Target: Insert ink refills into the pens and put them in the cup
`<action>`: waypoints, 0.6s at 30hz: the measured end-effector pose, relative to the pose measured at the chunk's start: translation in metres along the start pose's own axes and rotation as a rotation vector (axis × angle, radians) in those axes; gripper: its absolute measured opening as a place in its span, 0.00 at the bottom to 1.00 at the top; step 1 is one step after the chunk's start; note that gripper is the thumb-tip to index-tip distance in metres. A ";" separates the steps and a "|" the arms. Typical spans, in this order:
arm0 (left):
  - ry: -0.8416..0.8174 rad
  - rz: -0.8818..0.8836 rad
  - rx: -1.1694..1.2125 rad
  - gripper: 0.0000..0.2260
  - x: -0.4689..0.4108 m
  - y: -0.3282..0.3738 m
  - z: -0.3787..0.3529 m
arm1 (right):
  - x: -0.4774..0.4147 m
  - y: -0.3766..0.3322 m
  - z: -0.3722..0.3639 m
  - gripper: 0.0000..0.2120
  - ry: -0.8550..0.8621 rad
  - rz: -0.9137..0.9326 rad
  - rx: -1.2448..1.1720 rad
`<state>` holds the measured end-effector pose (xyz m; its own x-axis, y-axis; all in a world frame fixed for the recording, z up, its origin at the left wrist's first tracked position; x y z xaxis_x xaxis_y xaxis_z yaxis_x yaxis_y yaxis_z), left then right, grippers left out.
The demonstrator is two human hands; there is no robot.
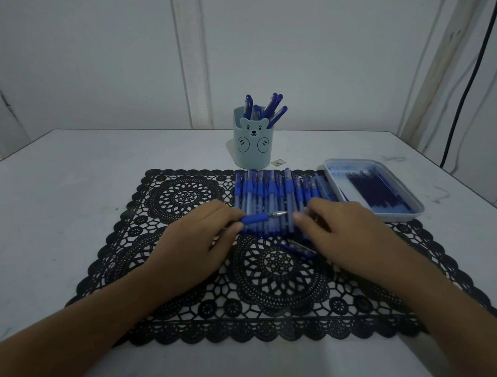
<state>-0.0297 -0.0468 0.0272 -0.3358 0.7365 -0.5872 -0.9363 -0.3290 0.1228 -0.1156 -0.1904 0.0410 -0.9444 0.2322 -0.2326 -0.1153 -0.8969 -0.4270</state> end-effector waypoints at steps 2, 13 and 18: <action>0.010 0.029 0.019 0.14 0.000 -0.005 -0.001 | 0.000 0.003 -0.004 0.17 -0.073 0.032 0.161; -0.004 0.038 0.016 0.15 0.000 -0.006 -0.002 | 0.001 0.000 0.001 0.04 -0.080 0.022 -0.188; -0.001 0.040 0.025 0.15 0.000 -0.007 -0.003 | -0.004 0.006 0.017 0.03 0.099 -0.005 -0.448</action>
<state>-0.0228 -0.0457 0.0240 -0.3730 0.7237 -0.5806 -0.9245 -0.3431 0.1663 -0.1179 -0.2030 0.0540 -0.9079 0.2903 -0.3023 0.0451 -0.6494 -0.7591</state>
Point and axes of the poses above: each hand's wrist, its own x-axis away from the middle knuckle, its own z-axis out of the back of the hand, y = z × x, the point moved 7 cm from there along -x, towards the middle knuckle, and after that the axes turned 8 degrees about -x, right-handed, at the moved point
